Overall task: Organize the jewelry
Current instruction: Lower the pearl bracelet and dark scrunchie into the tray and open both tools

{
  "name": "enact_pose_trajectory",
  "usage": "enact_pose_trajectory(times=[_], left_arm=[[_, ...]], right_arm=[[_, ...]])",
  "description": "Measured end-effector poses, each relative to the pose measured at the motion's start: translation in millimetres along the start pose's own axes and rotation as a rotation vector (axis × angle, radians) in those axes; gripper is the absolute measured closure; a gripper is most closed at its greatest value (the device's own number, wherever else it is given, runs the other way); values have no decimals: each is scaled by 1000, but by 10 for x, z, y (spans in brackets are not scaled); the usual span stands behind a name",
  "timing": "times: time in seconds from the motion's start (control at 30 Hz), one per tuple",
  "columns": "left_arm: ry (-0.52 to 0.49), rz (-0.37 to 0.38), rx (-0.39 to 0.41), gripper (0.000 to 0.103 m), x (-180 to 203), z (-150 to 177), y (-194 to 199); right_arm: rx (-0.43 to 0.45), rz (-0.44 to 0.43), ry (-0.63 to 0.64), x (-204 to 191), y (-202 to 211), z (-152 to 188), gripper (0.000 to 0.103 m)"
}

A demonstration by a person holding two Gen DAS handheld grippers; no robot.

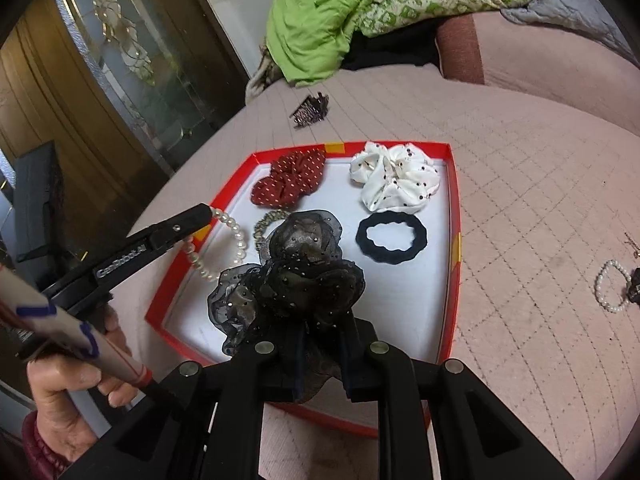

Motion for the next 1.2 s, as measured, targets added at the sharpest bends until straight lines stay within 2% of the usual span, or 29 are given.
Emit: enact_pose_trajectory(times=[0.47,0.97,1.2], left_arm=[[2,-10,-49,92,51,45,-176],[1,-9,-60,92,87,61,-225],[5,-13,-61,92,76,68,-231]], right_arm=[[-44,33,-45,138,-302,-89,85],[-49,79,-68,292,-365,-140,83],[-51,80,-60,263,-341,-151,73]])
Point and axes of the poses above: each gripper's, at about its wrist camera, not at the fingertips, and y roughly against the way its jaws point, x to its right, z to its underside, the point moved 4 cm from there along -y, roughly the way its jaws point, and after that the axes turned 8 degrees about -z, right-handed, at the moved point
